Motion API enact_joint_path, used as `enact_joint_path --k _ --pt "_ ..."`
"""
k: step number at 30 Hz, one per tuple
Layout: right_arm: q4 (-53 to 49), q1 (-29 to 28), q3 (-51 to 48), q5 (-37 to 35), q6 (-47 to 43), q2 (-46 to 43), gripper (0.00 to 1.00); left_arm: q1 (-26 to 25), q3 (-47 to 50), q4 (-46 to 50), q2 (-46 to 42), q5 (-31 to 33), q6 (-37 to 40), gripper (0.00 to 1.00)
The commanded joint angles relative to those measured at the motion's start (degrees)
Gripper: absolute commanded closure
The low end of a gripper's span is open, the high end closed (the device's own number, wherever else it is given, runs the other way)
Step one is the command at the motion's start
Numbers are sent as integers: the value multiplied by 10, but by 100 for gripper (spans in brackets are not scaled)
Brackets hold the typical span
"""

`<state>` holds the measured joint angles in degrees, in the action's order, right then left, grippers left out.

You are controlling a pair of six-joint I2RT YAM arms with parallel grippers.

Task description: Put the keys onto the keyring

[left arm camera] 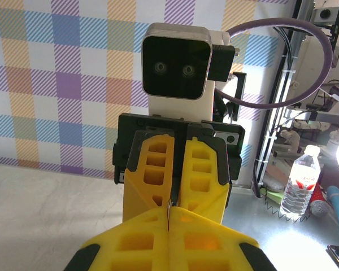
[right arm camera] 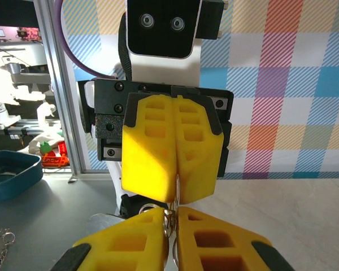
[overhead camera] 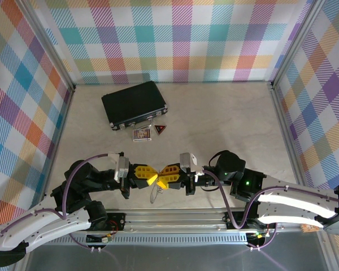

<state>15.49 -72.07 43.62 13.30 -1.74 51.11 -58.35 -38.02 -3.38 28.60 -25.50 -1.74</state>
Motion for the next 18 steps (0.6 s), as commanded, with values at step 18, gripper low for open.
enact_joint_path --k 18 --pt "-74 -5 43 -72 -4 -21 100 4 -23 33 14 25 12 100"
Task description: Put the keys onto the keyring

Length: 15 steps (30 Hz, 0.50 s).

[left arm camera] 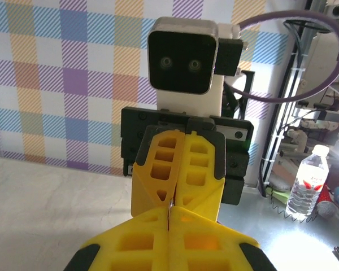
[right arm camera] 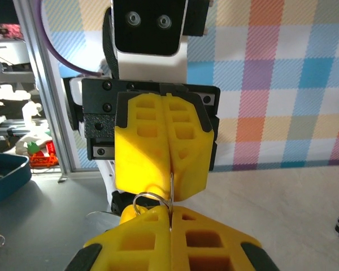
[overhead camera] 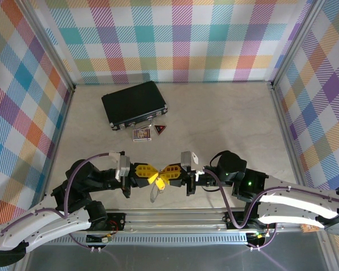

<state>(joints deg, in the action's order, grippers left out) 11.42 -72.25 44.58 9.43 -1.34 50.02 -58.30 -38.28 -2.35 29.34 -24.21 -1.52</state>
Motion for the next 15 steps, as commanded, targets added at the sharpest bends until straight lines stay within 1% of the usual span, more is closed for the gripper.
enact_joint_path --k 1,3,6,7,9,12,15 --pt "-53 -3 43 -40 -11 -10 100 4 -28 39 7 16 14 97" --pt "-114 -3 71 -56 -21 -9 100 3 -47 83 10 33 21 89" --pt "-198 -4 116 -70 -36 0 100 4 -88 176 26 62 45 81" --pt "-228 -3 133 -72 -37 5 100 3 -102 221 33 68 56 79" --pt "-286 -3 170 -76 -65 19 100 3 -124 270 41 70 74 77" --pt "-365 -4 223 -74 -83 42 100 3 -151 318 47 60 101 75" --pt "-443 -3 277 -74 -97 74 100 3 -183 358 60 46 135 74"
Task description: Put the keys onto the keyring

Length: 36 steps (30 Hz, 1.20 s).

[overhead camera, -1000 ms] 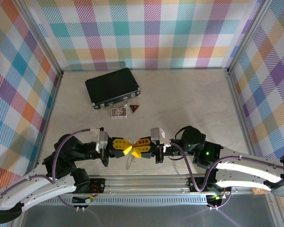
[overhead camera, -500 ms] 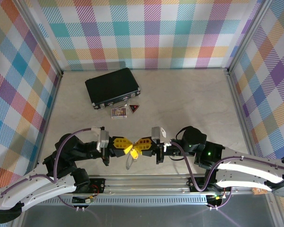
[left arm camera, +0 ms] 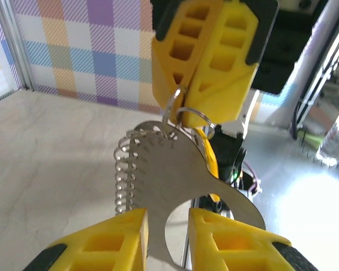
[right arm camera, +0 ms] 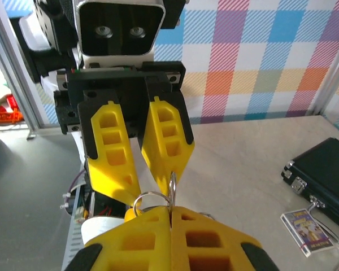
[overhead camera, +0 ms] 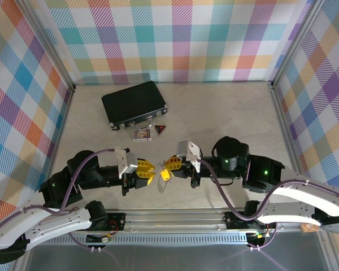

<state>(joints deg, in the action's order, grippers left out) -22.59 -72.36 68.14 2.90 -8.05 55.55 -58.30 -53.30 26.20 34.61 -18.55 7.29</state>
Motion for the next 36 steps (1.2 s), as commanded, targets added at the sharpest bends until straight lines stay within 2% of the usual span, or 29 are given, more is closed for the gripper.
enact_joint_path --k 1,5,10,23,36 --pt "-128 -3 59 -10 -34 31 100 4 -43 84 14 -16 58 74" --pt "-209 -10 115 -14 -49 66 100 4 -70 109 38 -29 87 74" --pt "-262 -17 157 -6 -69 94 100 3 -90 115 64 -44 108 74" --pt "-253 -18 165 31 -85 107 100 3 -94 77 91 -104 114 75" --pt "-240 -18 154 48 -86 107 100 3 -79 52 96 -110 110 85"
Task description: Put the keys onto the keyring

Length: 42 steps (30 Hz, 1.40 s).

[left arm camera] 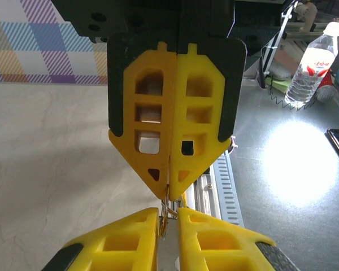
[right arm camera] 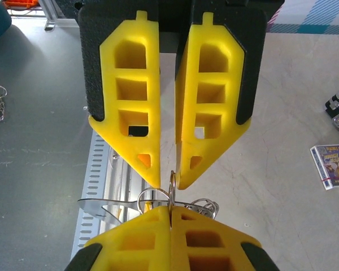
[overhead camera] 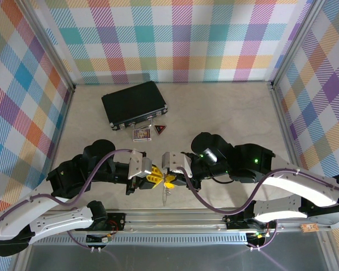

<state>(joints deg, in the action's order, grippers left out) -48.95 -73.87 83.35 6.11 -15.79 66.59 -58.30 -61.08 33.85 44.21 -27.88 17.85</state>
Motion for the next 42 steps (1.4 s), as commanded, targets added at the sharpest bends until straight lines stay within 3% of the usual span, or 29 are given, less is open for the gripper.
enact_joint_path --k 1,11,14,18,20,26,31,42 --pt "26 -3 1 17 -9 -4 100 3 0 -25 0 -16 4 87" --pt "48 -4 -10 26 -3 -4 100 3 15 -31 -4 -9 9 93" --pt "56 -4 -12 29 -3 -6 100 3 18 -35 -7 -11 10 100" --pt "72 -4 -18 33 0 -12 100 3 25 -52 -15 -10 6 100" --pt "87 -3 -27 26 8 -17 100 3 31 -74 -26 -10 -6 100" --pt "206 -4 -107 -16 56 -73 81 3 76 -203 -54 -26 -67 100" --pt "291 -4 -177 -4 86 -130 78 3 91 -258 -78 -29 -110 100" --pt "345 -4 -213 24 125 -161 71 3 168 -406 -99 -16 -190 100"
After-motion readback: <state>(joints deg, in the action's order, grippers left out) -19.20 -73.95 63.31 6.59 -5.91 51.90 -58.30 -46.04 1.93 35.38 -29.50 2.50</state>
